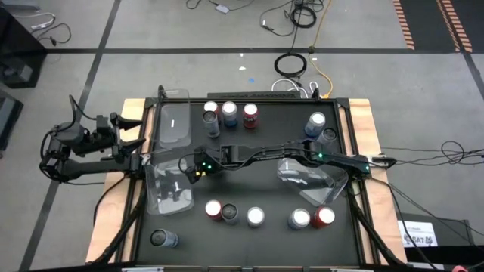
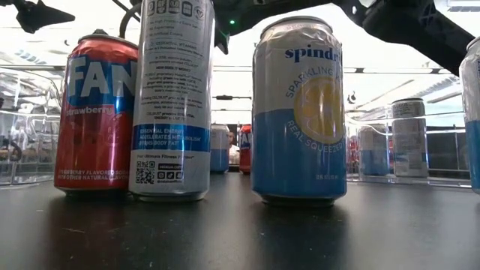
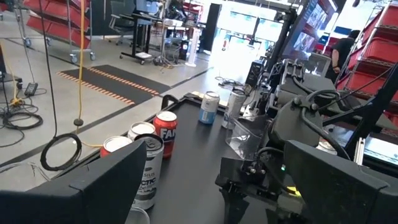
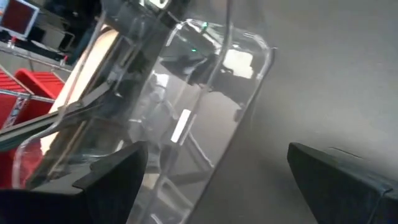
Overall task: Sort soda cans
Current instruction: Move the bottom left transparent bin to the center of the table
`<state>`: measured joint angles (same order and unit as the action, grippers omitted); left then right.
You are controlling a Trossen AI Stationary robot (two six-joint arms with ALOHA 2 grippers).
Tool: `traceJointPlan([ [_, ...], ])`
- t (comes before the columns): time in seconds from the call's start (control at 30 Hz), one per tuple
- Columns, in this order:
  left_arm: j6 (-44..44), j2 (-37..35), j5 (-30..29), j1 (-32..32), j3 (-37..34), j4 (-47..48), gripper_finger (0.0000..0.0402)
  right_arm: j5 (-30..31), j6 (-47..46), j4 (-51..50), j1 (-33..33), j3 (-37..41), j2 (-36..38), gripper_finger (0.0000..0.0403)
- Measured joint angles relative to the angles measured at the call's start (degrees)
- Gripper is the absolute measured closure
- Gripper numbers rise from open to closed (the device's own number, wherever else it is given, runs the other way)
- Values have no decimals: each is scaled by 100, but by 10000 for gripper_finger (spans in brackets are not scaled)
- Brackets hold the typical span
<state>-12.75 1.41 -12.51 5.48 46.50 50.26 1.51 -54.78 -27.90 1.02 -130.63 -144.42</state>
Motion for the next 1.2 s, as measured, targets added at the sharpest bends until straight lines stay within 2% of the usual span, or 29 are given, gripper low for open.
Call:
traceJointPlan([
  [0.13,-20,0,0,1,0,0,13,9,1,-56,9,0,-37,23],
  [0.33,-16,0,0,0,0,0,13,22,96,406,61,0,-98,23],
  [0.47,-16,0,0,0,0,0,13,48,180,278,70,-2,-111,23],
  [0.6,-18,0,0,0,0,0,13,327,439,288,83,2,-114,24],
  [1.2,-34,-2,2,1,0,0,13,296,319,249,173,-2,-284,31],
])
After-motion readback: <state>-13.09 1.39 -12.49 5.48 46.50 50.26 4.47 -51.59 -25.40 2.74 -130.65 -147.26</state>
